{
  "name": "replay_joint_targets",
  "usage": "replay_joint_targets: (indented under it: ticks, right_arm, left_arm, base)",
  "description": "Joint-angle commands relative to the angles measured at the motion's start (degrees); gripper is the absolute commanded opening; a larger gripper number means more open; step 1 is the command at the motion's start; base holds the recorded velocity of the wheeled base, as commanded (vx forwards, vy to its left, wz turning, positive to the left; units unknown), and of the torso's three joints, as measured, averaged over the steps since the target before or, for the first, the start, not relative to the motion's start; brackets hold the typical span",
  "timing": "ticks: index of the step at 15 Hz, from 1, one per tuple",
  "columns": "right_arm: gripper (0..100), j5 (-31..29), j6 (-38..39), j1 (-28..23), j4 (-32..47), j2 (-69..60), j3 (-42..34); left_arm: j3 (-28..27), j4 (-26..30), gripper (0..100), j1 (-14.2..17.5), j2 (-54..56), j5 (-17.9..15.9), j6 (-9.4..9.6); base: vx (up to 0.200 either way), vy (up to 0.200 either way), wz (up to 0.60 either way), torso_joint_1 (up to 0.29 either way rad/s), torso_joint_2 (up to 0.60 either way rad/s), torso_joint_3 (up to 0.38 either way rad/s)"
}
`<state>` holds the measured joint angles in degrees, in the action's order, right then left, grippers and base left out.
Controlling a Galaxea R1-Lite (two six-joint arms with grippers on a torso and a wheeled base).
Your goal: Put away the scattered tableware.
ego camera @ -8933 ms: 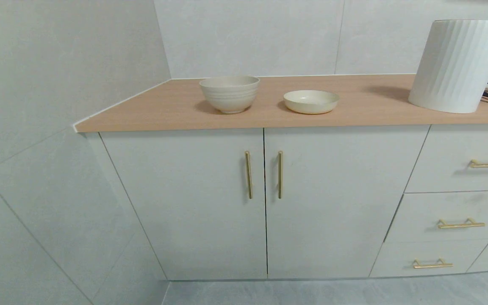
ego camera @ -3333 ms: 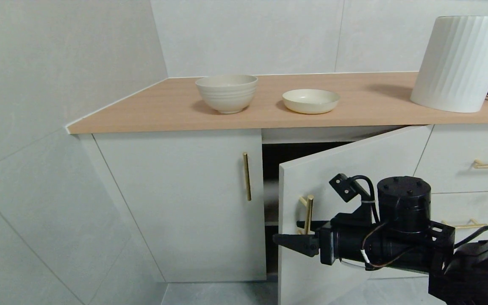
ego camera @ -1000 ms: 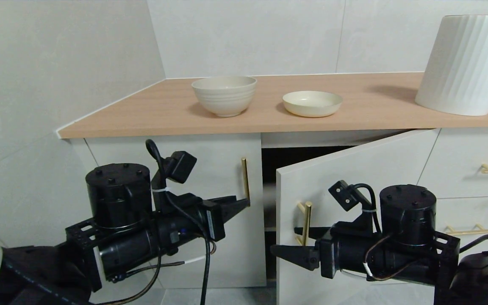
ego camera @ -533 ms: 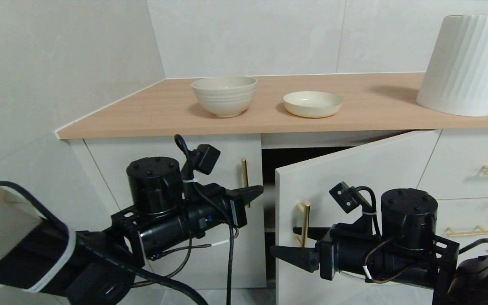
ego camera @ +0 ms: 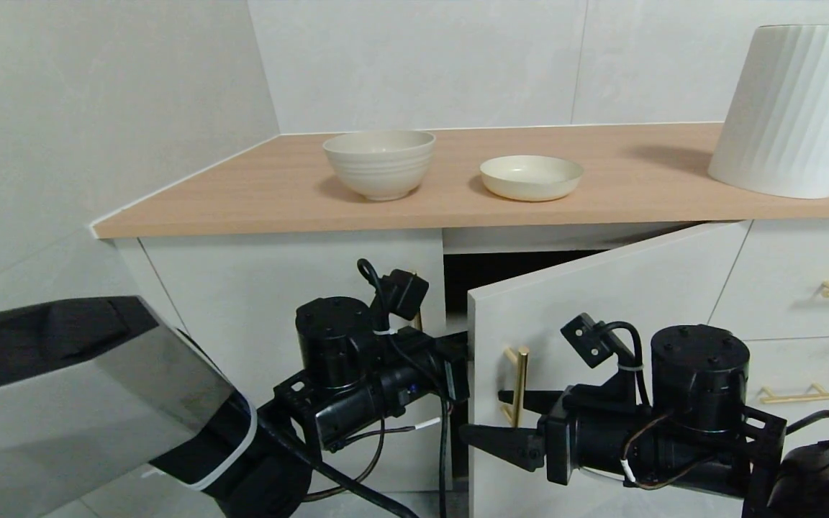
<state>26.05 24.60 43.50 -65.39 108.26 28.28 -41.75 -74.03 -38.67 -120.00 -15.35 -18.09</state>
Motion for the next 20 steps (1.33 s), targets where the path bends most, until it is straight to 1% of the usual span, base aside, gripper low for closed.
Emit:
replay_joint_targets:
  ticks: [1,3,6,9,11,14,15,18,20]
  right_arm:
    - [100,-0.1,0.0,0.1,0.1,-0.1,0.0]
    - [100,-0.7,-0.3,-1.1,-0.7,-0.5,0.0]
    - [100,-0.9,-1.9,-4.5,-3.3,-0.8,-0.7]
    - [100,-1.3,-4.2,-8.4,-3.5,-2.5,-0.8]
    - [100,-1.3,-4.4,-10.0,-3.1,-5.1,-1.4]
    - [100,-1.3,-5.5,-12.9,-3.4,-5.5,-5.1]
    - [100,-1.4,-6.2,-13.7,-3.5,-7.7,-8.4]
    - [100,-1.3,-6.2,-13.6,-3.4,-14.1,-17.1]
    - [100,-1.3,-6.3,-13.3,-3.3,-17.0,-20.5]
  left_arm:
    - [0.1,-0.6,0,-0.4,-1.9,-0.1,-0.01]
    - [0.4,-0.8,0,-1.0,-1.9,-0.2,-0.01]
    - [0.4,-0.8,0,-1.7,-1.5,-0.2,-0.01]
    - [0.4,-0.8,0,-2.3,-1.0,-0.3,-0.10]
    - [0.3,-0.8,0,-2.6,-1.0,-0.3,-0.10]
    - [0.3,-0.8,0,-3.0,-1.0,-0.3,-0.19]
    - [0.3,-0.8,0,-3.1,-1.0,-0.3,-0.37]
    - [0.4,-0.8,0,-3.1,-1.0,-0.3,-0.54]
    - [0.4,-0.8,0,-3.1,-1.0,-0.2,-0.54]
  base:
    - [0.000,0.000,0.00,0.000,0.00,0.000]
    - [0.000,0.000,0.00,0.000,0.00,0.000]
    - [0.000,0.000,0.00,0.000,0.00,0.000]
    - [0.000,0.000,0.00,0.000,0.00,0.000]
    - [0.000,0.000,0.00,0.000,0.00,0.000]
    - [0.000,0.000,0.00,0.000,0.00,0.000]
    - [0.000,0.000,0.00,0.000,0.00,0.000]
    - [0.000,0.000,0.00,0.000,0.00,0.000]
    - [0.000,0.000,0.00,0.000,0.00,0.000]
